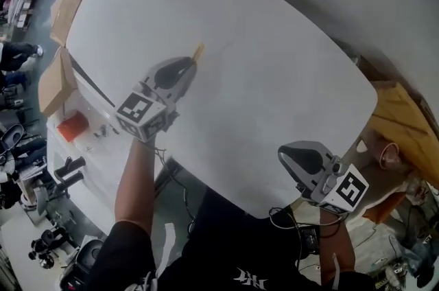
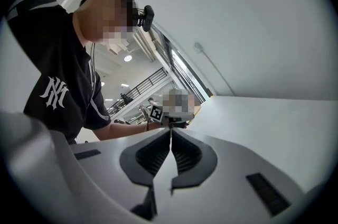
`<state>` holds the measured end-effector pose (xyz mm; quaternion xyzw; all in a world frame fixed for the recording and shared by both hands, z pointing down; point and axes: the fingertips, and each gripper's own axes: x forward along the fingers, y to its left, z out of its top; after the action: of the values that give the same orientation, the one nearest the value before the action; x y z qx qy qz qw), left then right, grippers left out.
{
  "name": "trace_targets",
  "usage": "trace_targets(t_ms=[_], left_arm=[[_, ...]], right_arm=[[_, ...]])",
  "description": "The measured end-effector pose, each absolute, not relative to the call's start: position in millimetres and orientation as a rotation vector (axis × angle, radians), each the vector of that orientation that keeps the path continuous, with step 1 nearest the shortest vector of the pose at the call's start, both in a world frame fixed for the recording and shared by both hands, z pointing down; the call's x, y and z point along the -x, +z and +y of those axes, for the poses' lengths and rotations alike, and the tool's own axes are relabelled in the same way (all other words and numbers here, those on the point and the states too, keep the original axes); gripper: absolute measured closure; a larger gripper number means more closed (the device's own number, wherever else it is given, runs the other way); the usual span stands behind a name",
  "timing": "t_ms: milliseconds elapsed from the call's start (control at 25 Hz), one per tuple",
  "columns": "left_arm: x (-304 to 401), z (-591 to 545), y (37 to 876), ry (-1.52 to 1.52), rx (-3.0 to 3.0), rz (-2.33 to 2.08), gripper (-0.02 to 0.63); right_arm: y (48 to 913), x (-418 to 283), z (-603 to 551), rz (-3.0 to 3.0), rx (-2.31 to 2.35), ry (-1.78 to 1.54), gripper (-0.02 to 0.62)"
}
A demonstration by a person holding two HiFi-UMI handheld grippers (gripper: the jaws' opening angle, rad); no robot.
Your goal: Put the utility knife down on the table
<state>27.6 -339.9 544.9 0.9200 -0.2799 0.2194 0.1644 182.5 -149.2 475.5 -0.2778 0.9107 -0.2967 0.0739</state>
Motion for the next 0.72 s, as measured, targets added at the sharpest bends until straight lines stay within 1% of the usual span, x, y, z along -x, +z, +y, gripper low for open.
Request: trace_targets(t_ms=[320, 560, 720], left_arm=[[2.2, -363.1, 606.4, 0.849, -2.531, -0.842, 0.545], [13.9, -369.8, 633.8, 0.948, -2.491, -0.845, 0.545], [16.9, -371.7, 640.9, 0.985, -2.464, -0.84, 0.545]], right_arm=[[521.0, -149.0, -186.6, 2.804, 0.771, -0.906, 0.589], [546.1, -137.2, -241.9, 2.859, 1.007, -0.741, 0.589], [552.9, -126.5, -275.1, 2.908, 1.075, -0.664, 0.589]])
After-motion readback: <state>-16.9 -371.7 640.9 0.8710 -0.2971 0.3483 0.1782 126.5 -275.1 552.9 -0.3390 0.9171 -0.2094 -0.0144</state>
